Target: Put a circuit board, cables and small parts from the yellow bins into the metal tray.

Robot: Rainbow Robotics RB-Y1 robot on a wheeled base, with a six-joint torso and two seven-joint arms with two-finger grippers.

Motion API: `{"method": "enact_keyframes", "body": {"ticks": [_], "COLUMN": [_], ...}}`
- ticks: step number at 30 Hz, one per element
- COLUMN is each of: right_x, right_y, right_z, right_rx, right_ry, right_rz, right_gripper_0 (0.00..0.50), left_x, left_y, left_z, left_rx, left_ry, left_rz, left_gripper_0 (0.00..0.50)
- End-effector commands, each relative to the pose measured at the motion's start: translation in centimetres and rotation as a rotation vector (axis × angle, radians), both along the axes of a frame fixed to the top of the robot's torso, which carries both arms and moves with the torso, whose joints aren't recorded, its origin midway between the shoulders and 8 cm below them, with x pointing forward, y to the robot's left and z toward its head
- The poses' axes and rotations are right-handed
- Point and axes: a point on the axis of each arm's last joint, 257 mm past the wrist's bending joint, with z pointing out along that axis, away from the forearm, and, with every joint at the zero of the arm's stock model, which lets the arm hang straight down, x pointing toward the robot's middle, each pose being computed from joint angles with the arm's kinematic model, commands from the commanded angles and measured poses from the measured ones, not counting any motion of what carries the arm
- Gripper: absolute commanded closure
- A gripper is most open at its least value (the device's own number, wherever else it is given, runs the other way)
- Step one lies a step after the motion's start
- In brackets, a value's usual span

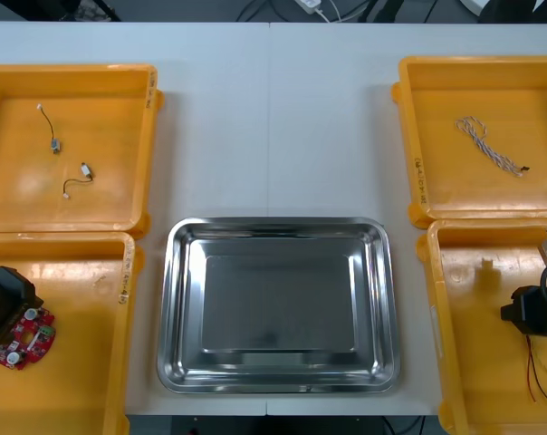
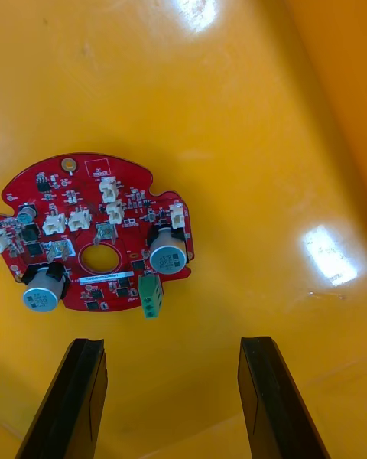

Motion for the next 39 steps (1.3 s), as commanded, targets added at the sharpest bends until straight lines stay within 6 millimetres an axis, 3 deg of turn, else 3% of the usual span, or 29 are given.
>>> {"method": "enact_keyframes", "body": {"ticks": [1, 16, 18, 21, 27, 29, 39], "right_x": [-1.1, -1.0, -1.0, -1.0, -0.9, -0.9, -0.4], "right_y": [0.3, 0.3, 0.3, 0.3, 0.3, 0.4, 0.5], "right_z": [-1.4, -2.4, -2.4, -2.5, -2.5, -2.5, -2.1], "right_rx": [-0.028, -0.052, -0.056, -0.062, -0.061, -0.059, -0.057], "right_ry": [0.024, -0.005, -0.006, -0.005, -0.008, -0.010, -0.019], "right_rz": [0.057, 0.067, 0.068, 0.070, 0.072, 0.075, 0.072], "right_gripper_0": [0.000, 0.000, 0.083, 0.295, 0.406, 0.494, 0.500], "left_x": [-0.5, -1.0, -1.1, -1.1, -0.7, -0.5, -0.5], "left_y": [-0.6, -1.2, -1.1, -0.9, -0.6, -0.4, -0.6], "left_z": [-1.8, -4.2, -4.4, -4.6, -5.3, -5.6, -6.0], "left_rx": [0.011, 0.007, 0.009, 0.014, 0.017, 0.020, 0.027], "left_ry": [0.021, 0.033, 0.034, 0.033, 0.028, 0.025, 0.027], "left_rz": [-0.066, -0.092, -0.091, -0.092, -0.088, -0.088, -0.100], "left_gripper_0": [0.000, 0.000, 0.000, 0.000, 0.000, 0.000, 0.000]}}
